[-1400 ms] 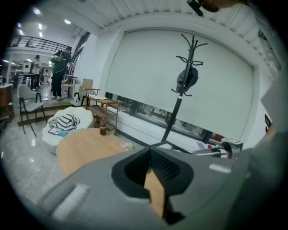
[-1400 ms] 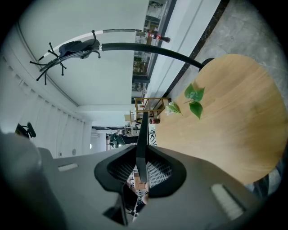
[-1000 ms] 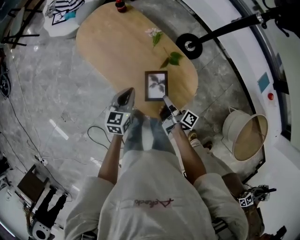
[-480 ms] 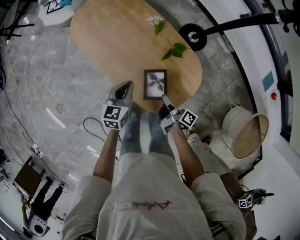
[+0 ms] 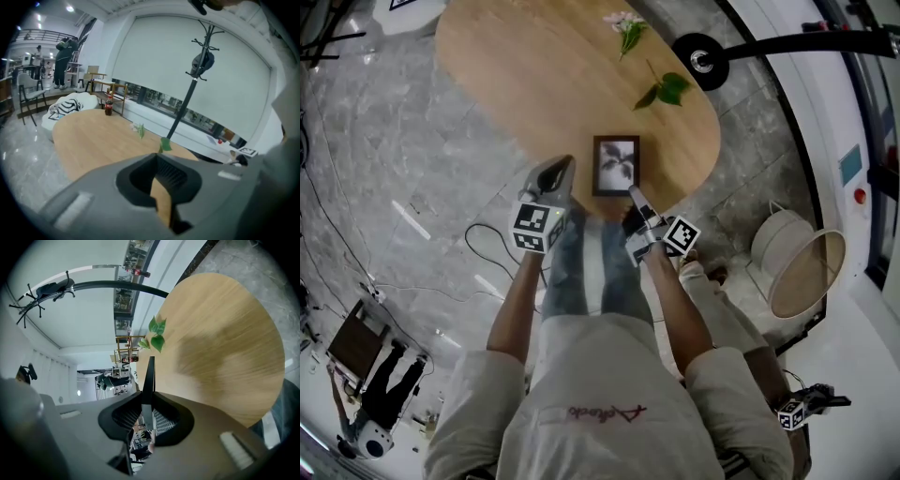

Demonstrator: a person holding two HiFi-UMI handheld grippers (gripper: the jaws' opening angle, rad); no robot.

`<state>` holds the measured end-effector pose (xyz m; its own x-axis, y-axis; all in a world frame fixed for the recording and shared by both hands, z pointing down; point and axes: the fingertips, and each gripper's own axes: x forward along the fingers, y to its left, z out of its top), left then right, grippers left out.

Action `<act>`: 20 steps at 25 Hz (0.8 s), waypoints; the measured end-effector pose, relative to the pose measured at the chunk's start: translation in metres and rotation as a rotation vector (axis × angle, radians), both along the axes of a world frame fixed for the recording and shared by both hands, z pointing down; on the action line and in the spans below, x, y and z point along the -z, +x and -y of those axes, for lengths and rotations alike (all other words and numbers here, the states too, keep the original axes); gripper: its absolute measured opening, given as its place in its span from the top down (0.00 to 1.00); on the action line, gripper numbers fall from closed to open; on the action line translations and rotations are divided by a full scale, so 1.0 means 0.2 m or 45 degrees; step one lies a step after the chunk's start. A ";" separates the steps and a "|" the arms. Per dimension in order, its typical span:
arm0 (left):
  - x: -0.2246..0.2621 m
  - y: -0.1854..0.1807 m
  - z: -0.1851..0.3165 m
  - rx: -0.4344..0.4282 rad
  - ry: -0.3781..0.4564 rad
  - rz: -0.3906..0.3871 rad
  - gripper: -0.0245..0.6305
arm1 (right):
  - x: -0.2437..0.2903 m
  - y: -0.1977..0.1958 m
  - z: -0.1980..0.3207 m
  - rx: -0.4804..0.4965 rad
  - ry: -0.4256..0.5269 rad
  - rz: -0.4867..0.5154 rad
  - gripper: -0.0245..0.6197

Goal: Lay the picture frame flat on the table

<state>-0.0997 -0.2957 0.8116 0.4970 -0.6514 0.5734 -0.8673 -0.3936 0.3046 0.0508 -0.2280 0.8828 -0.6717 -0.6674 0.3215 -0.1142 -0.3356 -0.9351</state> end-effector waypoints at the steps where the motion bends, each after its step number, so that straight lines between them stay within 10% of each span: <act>1: -0.03 0.00 0.00 0.003 -0.003 -0.003 0.96 | -0.03 0.00 0.00 0.000 -0.004 0.003 0.85; 20: -0.26 -0.03 0.03 -0.010 -0.060 -0.008 0.96 | -0.33 -0.10 0.34 -0.042 0.042 -0.022 0.85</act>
<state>-0.1052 -0.3023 0.8645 0.5060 -0.6199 0.5998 -0.8621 -0.3858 0.3286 0.0311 -0.2951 0.9492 -0.6438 -0.6995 0.3101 -0.1196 -0.3083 -0.9437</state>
